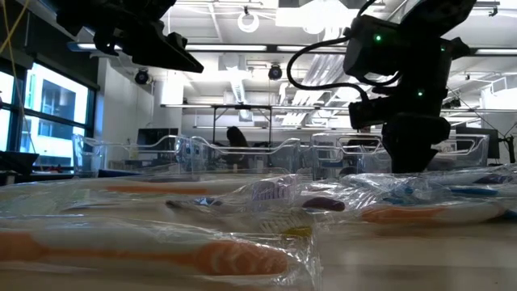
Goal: Pick & Place Toothbrushes
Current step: Put the green toothbrush into the middle left transparent bin
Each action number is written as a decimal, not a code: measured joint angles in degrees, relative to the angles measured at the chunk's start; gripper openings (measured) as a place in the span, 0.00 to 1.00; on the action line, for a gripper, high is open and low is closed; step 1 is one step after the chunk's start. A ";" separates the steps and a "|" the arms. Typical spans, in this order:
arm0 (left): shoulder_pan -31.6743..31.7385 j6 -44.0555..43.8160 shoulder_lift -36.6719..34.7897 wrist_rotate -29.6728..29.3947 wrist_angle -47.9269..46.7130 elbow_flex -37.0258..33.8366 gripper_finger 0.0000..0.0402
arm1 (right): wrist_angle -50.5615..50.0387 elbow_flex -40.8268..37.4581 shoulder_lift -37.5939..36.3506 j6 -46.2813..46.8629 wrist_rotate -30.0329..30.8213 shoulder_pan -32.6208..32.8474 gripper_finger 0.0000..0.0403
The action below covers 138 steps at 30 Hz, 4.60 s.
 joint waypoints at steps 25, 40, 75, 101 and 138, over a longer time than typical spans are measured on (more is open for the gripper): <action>0.04 -0.53 -0.02 -1.13 10.67 0.00 0.33 | -6.52 -0.33 -20.93 1.36 5.53 0.02 0.04; 15.10 -9.69 1.06 11.33 21.04 4.15 0.33 | 25.17 -0.17 -30.24 -18.54 19.41 0.89 0.04; 20.37 -27.45 18.43 23.60 46.64 5.62 0.33 | 57.64 -0.17 -7.92 -26.95 23.92 -2.41 0.04; 17.28 -25.97 24.48 19.85 45.68 11.91 0.33 | 56.10 -0.17 -7.92 -27.00 25.47 -2.49 0.04; 17.22 -20.19 24.59 21.86 42.39 11.91 0.02 | 57.00 -0.22 -7.94 -28.52 25.62 -2.64 0.04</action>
